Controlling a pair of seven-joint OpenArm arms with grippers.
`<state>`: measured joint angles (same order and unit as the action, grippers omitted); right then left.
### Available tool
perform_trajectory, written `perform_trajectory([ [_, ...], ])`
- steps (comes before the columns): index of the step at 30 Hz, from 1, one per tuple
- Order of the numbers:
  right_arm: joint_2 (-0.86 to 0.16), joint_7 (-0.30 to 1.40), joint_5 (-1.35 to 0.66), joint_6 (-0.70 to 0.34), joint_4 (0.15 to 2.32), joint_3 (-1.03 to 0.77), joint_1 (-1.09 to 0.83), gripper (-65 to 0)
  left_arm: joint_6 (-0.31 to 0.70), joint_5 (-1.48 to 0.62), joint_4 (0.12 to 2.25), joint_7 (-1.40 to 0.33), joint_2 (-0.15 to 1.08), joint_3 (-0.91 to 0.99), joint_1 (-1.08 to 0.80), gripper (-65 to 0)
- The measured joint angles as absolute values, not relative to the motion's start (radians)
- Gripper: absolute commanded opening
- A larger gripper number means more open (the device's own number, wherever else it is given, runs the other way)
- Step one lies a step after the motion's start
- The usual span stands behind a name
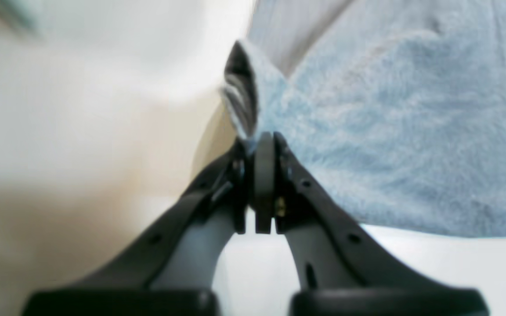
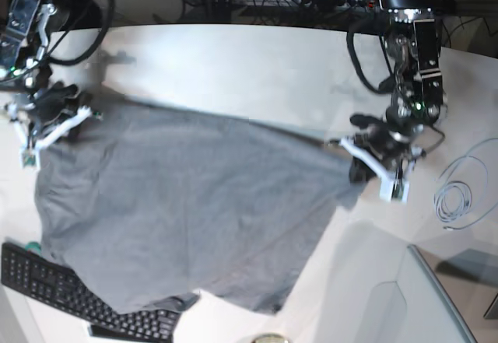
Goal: Layout the t-shirt on the table in an organized manner, then fold the t-shirt properly
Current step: 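Lift the t-shirt with both grippers and swing it flat across the table, then release and regrasp the t-shirt edge with the left gripper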
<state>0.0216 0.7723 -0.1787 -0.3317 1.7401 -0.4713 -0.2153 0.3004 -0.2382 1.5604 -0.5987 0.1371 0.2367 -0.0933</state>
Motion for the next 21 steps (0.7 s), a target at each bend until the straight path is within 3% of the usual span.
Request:
perform_trajectory([
  [6,0.023,0.694,-0.179,-0.326,1.569,-0.474,-0.248,-64.4,0.3,-0.24,1.379,-0.449,0.142,0.252,-0.148,-65.0],
  [17,0.025,0.683,-0.176,-0.326,1.562,-0.474,-0.256,-64.4,0.299,-0.241,1.351,-0.432,0.15,0.253,-0.157,-64.8],
  [21,0.025,0.686,-0.176,-0.326,1.562,-0.474,-0.26,-64.4,0.299,-0.241,1.371,-0.434,0.15,0.256,-0.212,-41.6],
])
